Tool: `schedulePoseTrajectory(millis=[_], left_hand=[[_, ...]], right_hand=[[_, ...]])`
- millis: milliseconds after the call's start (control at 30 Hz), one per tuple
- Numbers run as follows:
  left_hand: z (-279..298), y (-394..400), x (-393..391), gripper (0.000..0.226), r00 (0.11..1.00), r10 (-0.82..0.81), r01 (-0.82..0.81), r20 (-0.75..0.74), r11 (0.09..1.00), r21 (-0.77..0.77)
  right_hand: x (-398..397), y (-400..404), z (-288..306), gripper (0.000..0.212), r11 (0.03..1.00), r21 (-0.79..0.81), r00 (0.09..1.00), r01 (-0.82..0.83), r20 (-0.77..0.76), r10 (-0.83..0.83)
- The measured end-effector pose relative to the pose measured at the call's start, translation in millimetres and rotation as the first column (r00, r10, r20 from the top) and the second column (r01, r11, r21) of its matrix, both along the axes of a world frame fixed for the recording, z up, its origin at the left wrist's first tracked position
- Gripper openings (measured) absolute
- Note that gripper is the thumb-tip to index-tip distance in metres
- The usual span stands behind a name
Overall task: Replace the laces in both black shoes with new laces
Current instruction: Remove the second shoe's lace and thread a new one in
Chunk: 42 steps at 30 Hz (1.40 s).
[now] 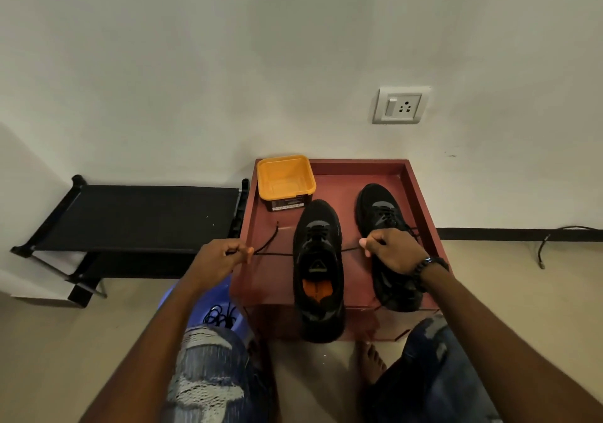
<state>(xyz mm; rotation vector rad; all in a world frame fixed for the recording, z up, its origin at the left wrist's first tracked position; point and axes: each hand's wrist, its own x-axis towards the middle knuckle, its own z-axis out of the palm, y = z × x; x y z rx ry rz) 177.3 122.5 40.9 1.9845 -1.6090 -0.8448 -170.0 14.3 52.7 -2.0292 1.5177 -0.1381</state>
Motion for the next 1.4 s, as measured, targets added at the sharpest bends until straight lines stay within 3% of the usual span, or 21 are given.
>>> schedulePoseTrajectory(millis=[267, 400, 500, 600, 667, 767, 833, 1000, 1067, 1100, 1233, 1400], left_hand=[[-3, 11, -6, 0.029, 0.992, 0.116, -0.117, -0.045, 0.993, -0.025], [-8, 11, -6, 0.031, 0.991, 0.113, -0.103, -0.074, 0.987, 0.122], [-6, 9, -13, 0.013, 0.993, 0.090, -0.098, 0.073, 0.988, 0.123], [6, -4, -37, 0.022, 0.950, 0.145, -0.157, 0.276, 0.987, 0.020], [12, -21, -55, 0.019, 0.972, 0.178, -0.176, 0.156, 0.984, -0.028], [12, -49, -85, 0.022, 0.978, 0.146, -0.125, -0.150, 0.982, 0.142], [8, -64, -98, 0.030, 0.969, 0.124, -0.073, -0.216, 0.970, 0.230], [1, -90, -101, 0.024, 0.941, 0.233, -0.126, -0.245, 0.915, 0.383], [4, -95, -99, 0.062, 0.946, 0.229, -0.106, -0.229, 0.887, 0.449], [8, -98, -99, 0.069, 0.956, 0.213, -0.091, -0.201, 0.868, 0.489], [13, -108, -103, 0.050, 0.994, 0.093, -0.046, -0.061, 0.846, 0.532], [2, -111, -103, 0.036, 0.996, 0.079, -0.054, -0.038, 0.895, 0.443]], right_hand=[[4, 9, -4, 0.035, 0.997, -0.055, 0.998, 0.048, -0.040, -0.051], [10, 15, -6, 0.034, 1.000, -0.006, 0.995, 0.008, -0.101, -0.008], [15, 14, -7, 0.024, 1.000, -0.024, 1.000, 0.012, -0.013, -0.013], [32, 11, -3, 0.017, 0.996, -0.084, 0.997, 0.036, 0.065, -0.031], [50, 7, 3, 0.027, 0.998, -0.026, 0.993, 0.056, 0.104, -0.053], [77, -5, 7, 0.047, 0.981, 0.161, 0.989, 0.110, 0.078, -0.124], [91, -13, 1, 0.054, 0.954, 0.252, 0.981, 0.164, 0.061, -0.185], [102, -28, -11, 0.070, 0.894, 0.382, 0.959, 0.233, 0.062, -0.276], [103, -33, -9, 0.068, 0.894, 0.391, 0.969, 0.219, 0.025, -0.248], [105, -36, -9, 0.064, 0.898, 0.391, 0.976, 0.201, -0.001, -0.217], [108, -42, -3, 0.043, 0.906, 0.406, 0.992, 0.122, -0.031, -0.120], [98, -46, -7, 0.030, 0.914, 0.402, 0.996, 0.055, 0.036, -0.076]])
